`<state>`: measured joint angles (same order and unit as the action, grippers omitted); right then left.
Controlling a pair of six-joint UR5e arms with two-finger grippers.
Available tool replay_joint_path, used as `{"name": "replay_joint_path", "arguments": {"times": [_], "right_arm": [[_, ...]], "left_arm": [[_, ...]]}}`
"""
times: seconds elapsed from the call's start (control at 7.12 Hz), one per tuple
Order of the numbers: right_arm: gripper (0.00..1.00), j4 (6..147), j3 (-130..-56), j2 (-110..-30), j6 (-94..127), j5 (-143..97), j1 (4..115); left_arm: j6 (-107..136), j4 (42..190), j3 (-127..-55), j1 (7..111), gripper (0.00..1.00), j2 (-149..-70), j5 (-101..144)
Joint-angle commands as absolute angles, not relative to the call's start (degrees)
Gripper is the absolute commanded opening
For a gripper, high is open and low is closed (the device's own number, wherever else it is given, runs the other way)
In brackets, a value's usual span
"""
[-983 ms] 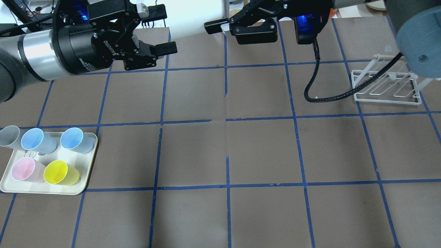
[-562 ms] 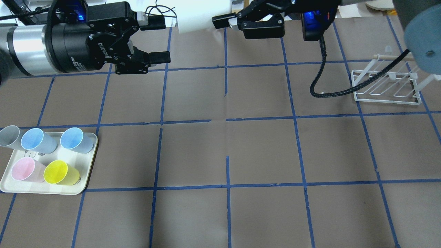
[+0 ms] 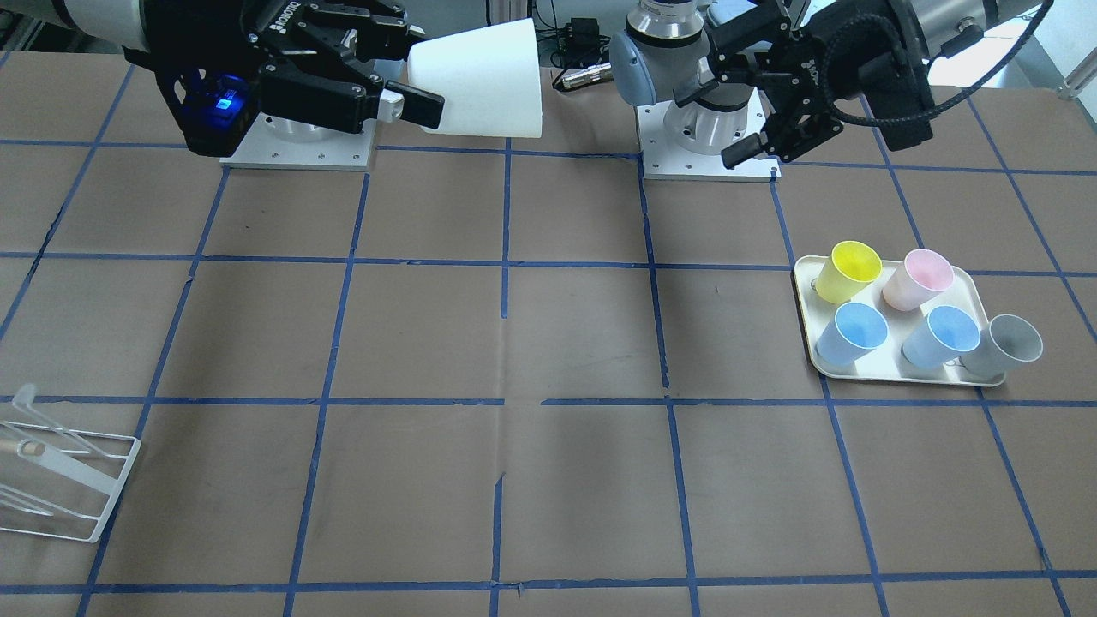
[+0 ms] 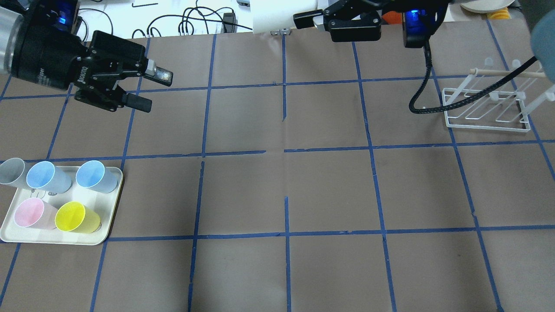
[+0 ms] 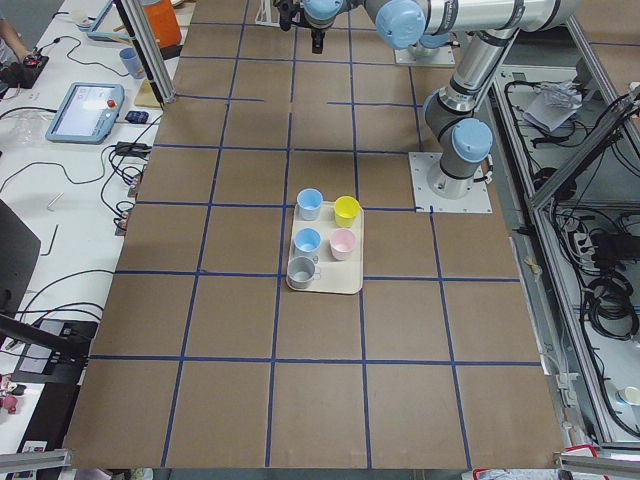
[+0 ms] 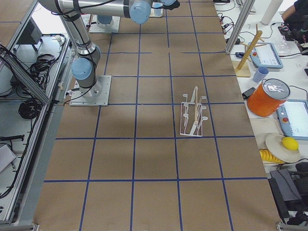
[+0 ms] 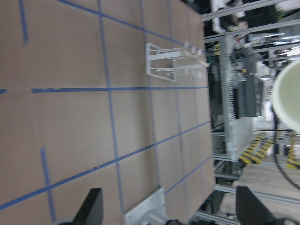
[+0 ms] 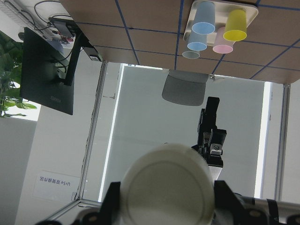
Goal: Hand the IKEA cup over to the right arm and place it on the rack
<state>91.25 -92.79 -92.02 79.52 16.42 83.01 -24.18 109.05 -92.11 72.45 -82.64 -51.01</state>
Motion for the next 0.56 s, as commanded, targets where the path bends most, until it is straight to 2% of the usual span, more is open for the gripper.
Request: {"name": "replay_joint_path", "arguments": {"times": [0.0, 0.42], "right_arm": [[0.3, 92.8, -92.8, -91.9, 77.3, 26.1, 82.5], [0.23, 95.2, -92.7, -92.0, 66.6, 38.1, 82.1]], "left_arm": [[-20.7, 101.4, -91.9, 74.1, 1.0, -84.1, -66.7], [-10.4, 91.7, -91.1, 84.9, 1.0, -86.2, -84.4]]}}
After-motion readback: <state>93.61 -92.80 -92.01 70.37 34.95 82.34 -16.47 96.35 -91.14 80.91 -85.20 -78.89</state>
